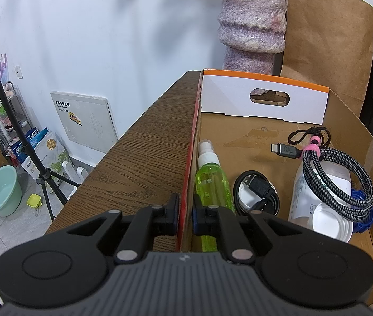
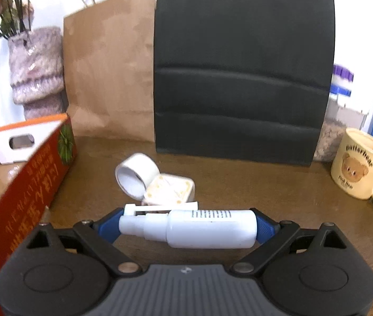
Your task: Organize rigid objects
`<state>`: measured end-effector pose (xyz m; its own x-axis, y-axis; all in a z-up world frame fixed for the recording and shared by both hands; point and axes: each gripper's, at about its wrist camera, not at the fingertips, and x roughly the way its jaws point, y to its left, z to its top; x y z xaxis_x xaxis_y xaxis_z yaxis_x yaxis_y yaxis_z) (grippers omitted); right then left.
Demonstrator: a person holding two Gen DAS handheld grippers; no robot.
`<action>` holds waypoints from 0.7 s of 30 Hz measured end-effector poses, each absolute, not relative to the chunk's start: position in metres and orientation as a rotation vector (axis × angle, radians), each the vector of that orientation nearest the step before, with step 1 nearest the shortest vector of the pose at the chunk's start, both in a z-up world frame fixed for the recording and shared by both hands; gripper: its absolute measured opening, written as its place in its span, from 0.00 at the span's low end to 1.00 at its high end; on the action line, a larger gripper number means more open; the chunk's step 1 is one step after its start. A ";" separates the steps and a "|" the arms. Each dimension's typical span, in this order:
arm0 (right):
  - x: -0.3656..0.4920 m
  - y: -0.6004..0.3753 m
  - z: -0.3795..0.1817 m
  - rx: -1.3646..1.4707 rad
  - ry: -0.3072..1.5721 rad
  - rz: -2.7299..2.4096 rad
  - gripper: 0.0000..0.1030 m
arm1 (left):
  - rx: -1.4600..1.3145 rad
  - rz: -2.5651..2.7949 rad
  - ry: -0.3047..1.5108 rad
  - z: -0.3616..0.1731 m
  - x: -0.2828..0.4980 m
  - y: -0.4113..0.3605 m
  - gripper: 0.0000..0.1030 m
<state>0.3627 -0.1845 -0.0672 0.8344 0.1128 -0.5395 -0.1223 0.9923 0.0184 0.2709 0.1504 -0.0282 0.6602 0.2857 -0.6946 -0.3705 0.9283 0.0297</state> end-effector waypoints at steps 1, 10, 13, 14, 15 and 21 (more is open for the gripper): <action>0.361 -0.184 -0.064 -0.016 0.555 0.127 0.94 | -0.117 0.373 0.765 -0.028 0.271 0.150 0.10; 0.343 -0.171 -0.036 -0.037 0.434 0.160 0.94 | -0.117 0.372 0.764 -0.028 0.271 0.150 0.10; 0.336 -0.166 -0.027 -0.047 0.399 0.169 0.94 | -0.117 0.373 0.765 -0.028 0.271 0.150 0.10; 0.335 -0.164 -0.025 -0.049 0.390 0.174 0.94 | -0.117 0.373 0.765 -0.028 0.271 0.150 0.10; 0.332 -0.161 -0.022 -0.051 0.380 0.180 0.94 | -0.116 0.373 0.765 -0.028 0.271 0.150 0.10; 0.319 -0.139 -0.008 -0.062 0.342 0.242 0.94 | -0.117 0.373 0.765 -0.028 0.271 0.150 0.10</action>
<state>0.3194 -0.1392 -0.0084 0.9137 0.2240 -0.3390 -0.2450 0.9693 -0.0197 0.2711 0.1500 -0.0282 0.6600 0.2864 -0.6945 -0.3705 0.9283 0.0308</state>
